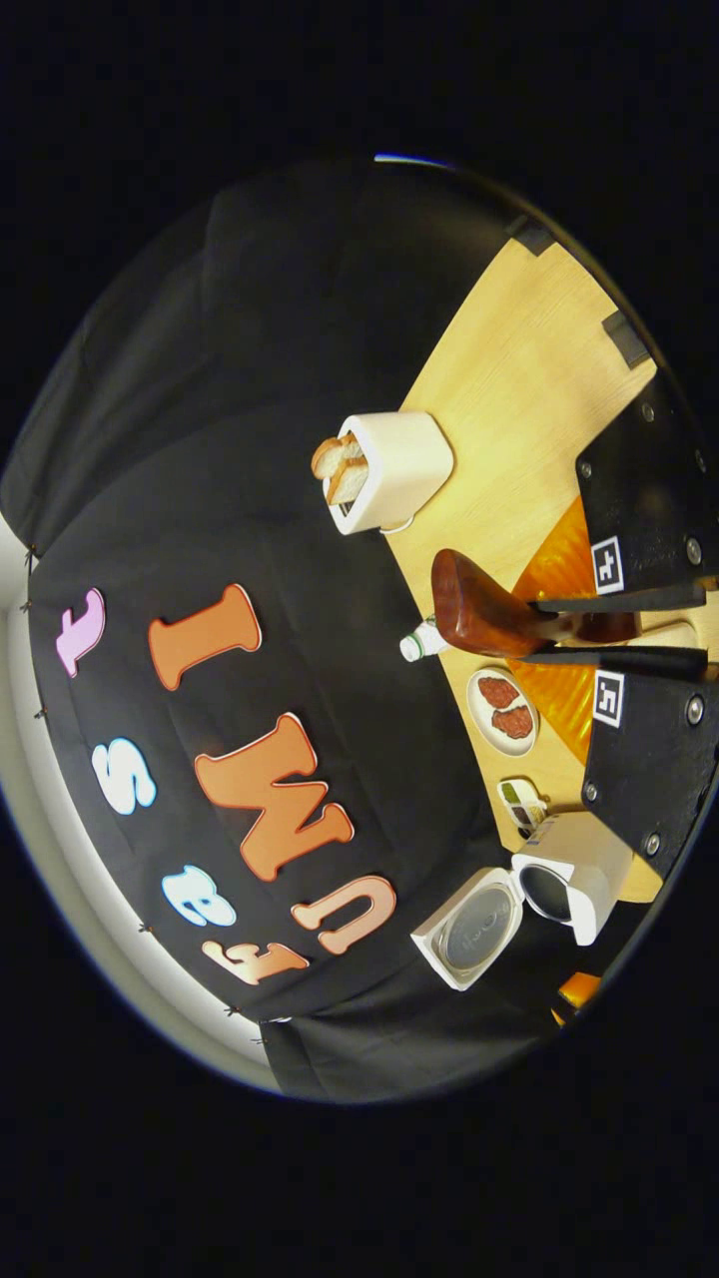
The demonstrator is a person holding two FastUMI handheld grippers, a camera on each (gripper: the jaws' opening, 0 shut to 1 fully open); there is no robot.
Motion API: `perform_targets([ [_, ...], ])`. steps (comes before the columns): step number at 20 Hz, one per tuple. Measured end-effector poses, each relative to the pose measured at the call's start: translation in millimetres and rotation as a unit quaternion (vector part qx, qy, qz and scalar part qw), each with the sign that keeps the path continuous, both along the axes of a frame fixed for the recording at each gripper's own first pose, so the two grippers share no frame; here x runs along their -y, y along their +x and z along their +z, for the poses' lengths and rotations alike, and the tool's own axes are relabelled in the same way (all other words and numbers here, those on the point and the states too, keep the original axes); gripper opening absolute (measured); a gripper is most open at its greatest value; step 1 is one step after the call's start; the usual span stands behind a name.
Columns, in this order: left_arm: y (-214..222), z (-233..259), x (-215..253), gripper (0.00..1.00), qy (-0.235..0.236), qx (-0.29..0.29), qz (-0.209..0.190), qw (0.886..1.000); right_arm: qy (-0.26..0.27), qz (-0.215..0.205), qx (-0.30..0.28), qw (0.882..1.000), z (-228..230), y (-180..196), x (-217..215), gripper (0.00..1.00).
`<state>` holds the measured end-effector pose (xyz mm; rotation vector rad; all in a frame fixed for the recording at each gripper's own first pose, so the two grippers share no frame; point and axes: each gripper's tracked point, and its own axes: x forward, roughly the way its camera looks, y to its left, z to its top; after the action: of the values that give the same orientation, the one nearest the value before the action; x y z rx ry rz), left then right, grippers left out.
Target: Close the left gripper, press the button to open the rice cooker; take a wooden spoon from the chopstick holder with the right hand, scoop a spoonful of rice and pour it into the rice cooker, then put the wooden spoon back into the chopstick holder.
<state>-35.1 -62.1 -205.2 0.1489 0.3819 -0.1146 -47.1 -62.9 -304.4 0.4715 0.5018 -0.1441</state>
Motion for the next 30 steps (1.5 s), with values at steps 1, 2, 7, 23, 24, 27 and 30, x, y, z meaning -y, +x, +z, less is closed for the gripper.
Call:
perform_targets([
  [1, 0, 1, 1, 1.0, 0.0, -0.001, -0.001, 1.0, 0.0, -0.005, -0.005, 1.0, -4, -5, 6, 0.14],
  [2, -1, 0, 3, 1.0, 0.0, -0.002, -0.001, 1.0, 0.003, -0.007, -0.009, 1.0, -8, -9, 10, 0.14],
  [7, -1, 2, 7, 1.0, 0.003, -0.002, 0.0, 1.0, 0.017, -0.026, -0.039, 0.999, -36, -25, 29, 0.14],
  [23, -4, 6, 6, 1.0, 0.015, -0.012, 0.022, 1.0, 0.061, -0.015, -0.079, 0.995, -103, -29, 25, 0.2],
  [24, -2, 6, 5, 1.0, 0.013, -0.012, 0.024, 1.0, 0.063, -0.019, -0.077, 0.995, -105, -30, 26, 0.22],
  [27, 8, 9, 6, 1.0, 0.007, -0.011, 0.025, 1.0, 0.077, -0.019, -0.091, 0.993, -107, -34, 26, 0.33],
  [30, 17, 6, 11, 1.0, -0.024, -0.027, 0.028, 0.999, 0.055, -0.033, -0.102, 0.993, -112, -39, 40, 0.65],
])
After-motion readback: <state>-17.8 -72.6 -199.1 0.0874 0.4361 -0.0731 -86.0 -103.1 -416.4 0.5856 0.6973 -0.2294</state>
